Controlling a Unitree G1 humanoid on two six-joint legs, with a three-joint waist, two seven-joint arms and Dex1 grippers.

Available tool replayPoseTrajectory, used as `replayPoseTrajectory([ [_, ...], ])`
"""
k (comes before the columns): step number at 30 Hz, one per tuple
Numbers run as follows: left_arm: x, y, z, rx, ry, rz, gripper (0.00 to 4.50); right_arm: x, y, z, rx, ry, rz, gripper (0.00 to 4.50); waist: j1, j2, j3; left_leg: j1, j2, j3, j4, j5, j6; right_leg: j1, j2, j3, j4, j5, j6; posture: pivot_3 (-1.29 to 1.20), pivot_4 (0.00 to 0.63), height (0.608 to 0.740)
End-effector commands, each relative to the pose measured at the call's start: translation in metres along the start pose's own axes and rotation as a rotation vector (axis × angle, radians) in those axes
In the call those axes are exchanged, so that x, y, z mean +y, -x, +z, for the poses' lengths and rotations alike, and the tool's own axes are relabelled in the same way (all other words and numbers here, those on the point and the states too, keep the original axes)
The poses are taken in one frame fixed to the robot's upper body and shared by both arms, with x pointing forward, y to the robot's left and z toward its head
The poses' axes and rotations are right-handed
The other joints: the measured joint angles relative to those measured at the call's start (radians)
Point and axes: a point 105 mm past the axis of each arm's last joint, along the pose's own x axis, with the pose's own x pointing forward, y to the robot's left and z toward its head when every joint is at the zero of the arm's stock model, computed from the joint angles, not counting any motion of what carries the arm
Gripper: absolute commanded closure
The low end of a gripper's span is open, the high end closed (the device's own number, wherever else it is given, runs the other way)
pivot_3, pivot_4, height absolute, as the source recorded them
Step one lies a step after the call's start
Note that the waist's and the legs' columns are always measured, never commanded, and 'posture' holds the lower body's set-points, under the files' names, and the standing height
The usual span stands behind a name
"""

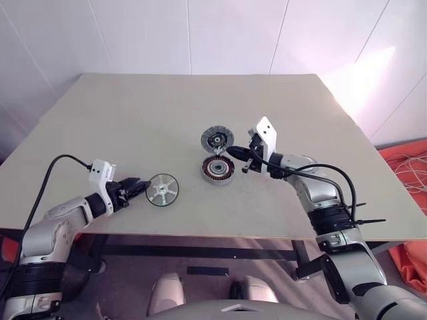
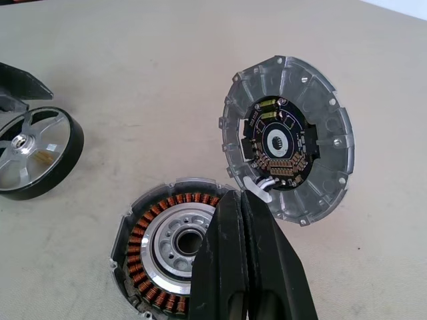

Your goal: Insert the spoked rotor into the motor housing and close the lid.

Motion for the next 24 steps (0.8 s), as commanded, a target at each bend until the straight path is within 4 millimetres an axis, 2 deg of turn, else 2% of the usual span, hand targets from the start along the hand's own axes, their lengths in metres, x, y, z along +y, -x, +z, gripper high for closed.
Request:
replayPoseTrajectory([
  [1,-0.004,0.002,0.011,-0.023,0.007,-0.014,1.90,-0.004,0.004,0.019,-0.059,0.040,-0.014,4.50,0.000,0.000,0.000,0.000,0.000,0.000,0.000,0.000,0.000,0.000,0.000,0.000,0.000,0.001,-0.001,0.00,0.000,0.740],
  [14,0.004,0.001,-0.011,0.112,0.023,0.058,1.90,-0.006,0.008,0.020,-0.060,0.041,-0.030,4.50,-0.001,0.000,0.000,0.000,0.000,0.000,0.000,0.000,0.000,0.000,0.000,0.000,0.000,0.002,-0.003,0.00,0.000,0.740],
  [24,-0.016,-0.008,-0.009,0.097,0.121,-0.026,1.90,-0.006,0.007,0.020,-0.064,0.039,-0.033,4.50,0.000,0.000,0.000,0.000,0.000,0.000,0.000,0.000,0.000,0.001,0.000,0.000,0.000,0.002,-0.003,0.00,0.000,0.740],
])
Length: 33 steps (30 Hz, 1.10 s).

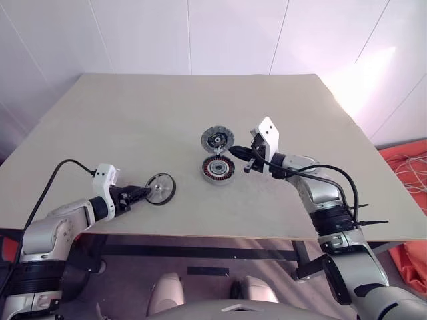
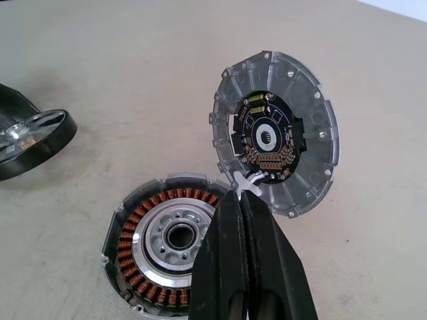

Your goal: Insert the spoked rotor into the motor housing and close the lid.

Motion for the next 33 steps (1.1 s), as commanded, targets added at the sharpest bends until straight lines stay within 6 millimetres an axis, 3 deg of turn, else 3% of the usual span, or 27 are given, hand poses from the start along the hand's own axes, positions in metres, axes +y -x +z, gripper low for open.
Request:
replayPoseTrajectory([
  [1,-0.018,-0.006,0.005,-0.019,0.030,-0.077,1.90,-0.003,0.003,0.021,-0.068,0.036,-0.010,4.50,0.001,0.000,0.000,0.000,0.000,0.000,0.000,0.000,0.000,0.000,0.000,0.000,0.000,0.000,0.000,0.00,0.000,0.740],
  [5,-0.025,-0.009,0.004,-0.020,0.053,-0.101,1.90,-0.002,0.003,0.022,-0.071,0.036,-0.011,4.50,0.001,0.000,0.000,0.000,0.000,0.000,0.000,0.000,0.000,0.000,0.000,0.000,0.000,0.000,0.000,0.00,0.000,0.740],
  [13,-0.026,-0.008,0.006,-0.022,0.053,-0.099,4.48,-0.005,0.003,0.022,-0.071,0.034,-0.028,4.50,0.000,0.000,0.000,0.000,0.000,0.000,0.000,0.000,0.000,0.000,0.000,0.000,0.000,0.000,0.000,0.00,0.000,0.740],
  [21,-0.031,-0.009,0.010,-0.052,0.075,-0.130,4.48,-0.007,0.004,0.021,-0.067,0.035,-0.033,4.50,0.000,0.000,0.000,0.000,0.000,0.000,0.000,0.000,0.000,0.000,0.000,0.000,0.000,0.000,0.000,0.00,0.000,0.740],
  [29,-0.036,-0.013,0.031,-0.168,0.142,-0.168,4.48,-0.010,0.004,0.022,-0.067,0.039,-0.041,4.50,0.000,0.000,0.000,0.000,0.000,0.000,0.000,0.000,0.000,0.000,0.000,0.000,0.000,0.000,0.000,0.00,0.000,0.740],
  [33,-0.046,-0.024,0.041,-0.190,0.135,-0.180,4.48,-0.011,0.004,0.022,-0.067,0.039,-0.050,4.50,0.001,0.000,0.000,0.000,0.000,0.000,0.000,0.000,0.000,0.000,0.000,0.000,0.000,0.000,0.000,0.00,0.000,0.740],
])
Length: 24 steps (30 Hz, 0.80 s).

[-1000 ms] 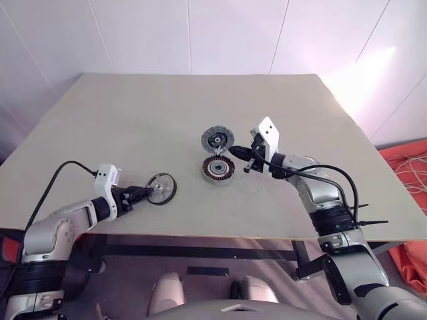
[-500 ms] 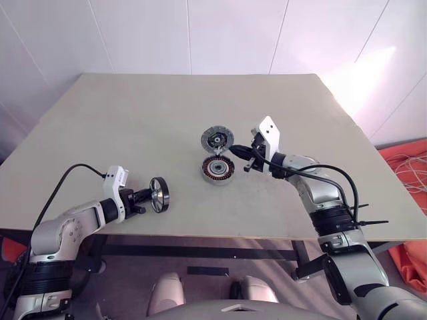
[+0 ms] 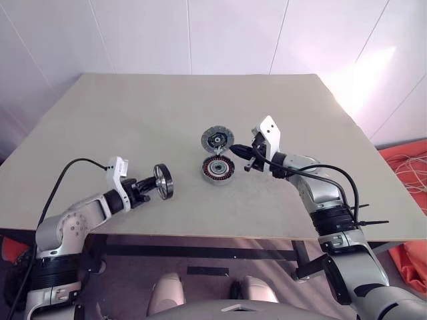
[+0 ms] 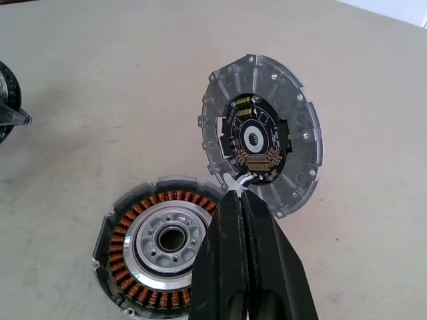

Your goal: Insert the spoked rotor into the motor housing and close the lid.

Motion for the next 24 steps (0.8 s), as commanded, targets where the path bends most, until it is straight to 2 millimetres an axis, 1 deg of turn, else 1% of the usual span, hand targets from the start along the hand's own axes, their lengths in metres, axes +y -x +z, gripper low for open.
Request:
replayPoseTrajectory([
  [1,-0.013,-0.011,0.017,-0.047,-0.031,-0.032,4.48,-0.008,0.002,0.021,-0.060,0.041,-0.019,4.50,0.001,0.000,0.000,0.000,0.000,0.000,0.000,0.000,0.000,0.000,0.000,0.000,0.000,0.000,0.000,0.00,0.000,0.740],
  [5,-0.019,-0.027,0.019,-0.038,-0.052,-0.030,4.48,-0.008,0.003,0.021,-0.061,0.042,-0.022,4.50,0.002,0.000,0.000,0.000,0.000,0.000,0.000,0.000,0.000,0.000,0.000,0.000,0.000,0.000,0.000,0.00,0.000,0.740],
  [7,-0.016,-0.036,0.017,-0.021,-0.068,-0.004,4.48,-0.007,0.003,0.022,-0.062,0.044,-0.018,4.50,0.002,0.000,0.000,0.000,0.000,0.000,0.000,0.000,0.000,0.000,0.000,0.000,0.000,0.000,0.000,0.00,0.000,0.740],
  [9,-0.008,-0.045,0.014,0.001,-0.073,0.049,4.48,-0.006,0.004,0.022,-0.063,0.046,-0.014,4.50,0.002,0.000,0.000,0.000,0.000,0.000,0.000,0.000,0.000,0.000,0.000,0.000,0.000,0.000,0.000,0.00,0.000,0.740],
  [11,-0.007,-0.051,0.014,0.009,-0.088,0.062,4.48,-0.006,0.004,0.022,-0.063,0.049,-0.014,4.50,0.002,0.000,0.000,0.000,0.000,0.000,0.000,0.000,0.000,0.000,0.000,0.000,0.000,0.000,0.000,0.00,0.000,0.740],
  [20,0.001,-0.057,0.020,-0.020,-0.122,0.106,4.48,-0.007,0.005,0.022,-0.064,0.052,-0.017,4.50,0.003,0.000,0.000,-0.001,0.000,0.000,0.000,0.000,0.000,-0.001,0.000,0.000,0.000,0.000,0.000,0.00,0.000,0.740],
  [22,0.003,-0.059,0.025,-0.043,-0.132,0.122,3.94,-0.007,0.005,0.022,-0.065,0.052,-0.016,4.50,0.005,0.000,0.000,-0.001,0.000,0.000,0.000,0.000,0.000,-0.001,0.000,0.000,0.000,0.000,0.000,0.00,0.000,0.740],
  [23,0.004,-0.059,0.026,-0.051,-0.136,0.128,3.75,-0.007,0.005,0.023,-0.065,0.052,-0.016,4.50,0.006,0.000,0.000,-0.001,0.000,0.000,0.000,0.000,0.000,-0.001,0.000,0.000,0.000,0.000,0.000,0.00,0.000,0.740],
  [24,0.005,-0.059,0.027,-0.055,-0.140,0.132,3.44,-0.007,0.005,0.023,-0.066,0.052,-0.016,4.50,0.007,0.000,0.000,-0.001,0.000,0.000,0.000,0.000,0.000,-0.001,0.000,0.000,0.000,0.000,0.000,0.00,0.000,0.740],
])
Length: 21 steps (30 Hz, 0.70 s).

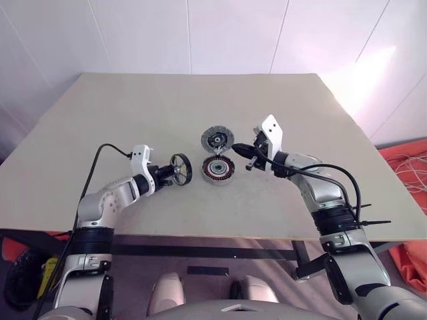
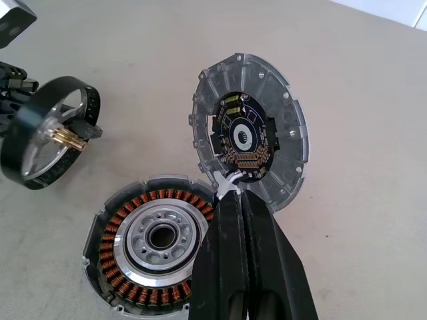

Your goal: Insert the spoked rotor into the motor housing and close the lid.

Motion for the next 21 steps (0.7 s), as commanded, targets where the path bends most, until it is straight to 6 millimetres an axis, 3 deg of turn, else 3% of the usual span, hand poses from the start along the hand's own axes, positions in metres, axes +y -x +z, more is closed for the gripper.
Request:
replayPoseTrajectory([
  [1,0.000,-0.001,0.023,-0.082,-0.044,0.021,3.11,-0.004,0.002,0.022,-0.067,0.045,-0.005,4.50,0.001,0.000,0.000,0.000,0.000,0.000,0.000,0.000,0.000,0.000,0.000,0.000,0.000,0.000,0.000,0.00,0.000,0.740],
  [2,0.001,-0.001,0.024,-0.088,-0.040,0.032,2.82,-0.003,0.002,0.022,-0.068,0.045,-0.005,4.50,0.001,0.000,0.000,0.000,0.000,0.000,0.000,0.000,0.000,0.000,0.000,0.000,0.000,0.000,0.000,0.00,0.000,0.740],
  [11,-0.005,0.004,0.029,-0.119,0.022,-0.028,2.82,-0.003,0.002,0.022,-0.067,0.044,-0.006,4.50,0.003,0.000,0.000,0.000,0.000,0.000,0.000,0.000,0.000,0.000,0.000,0.000,0.000,0.000,0.000,0.00,0.000,0.740],
  [21,-0.002,0.030,0.043,-0.261,0.322,-0.166,2.82,-0.003,0.003,0.019,-0.061,0.041,-0.004,4.50,0.002,0.000,0.000,0.000,0.000,0.000,0.000,0.000,0.000,0.000,0.000,0.000,0.000,0.000,0.000,0.00,0.000,0.740],
])
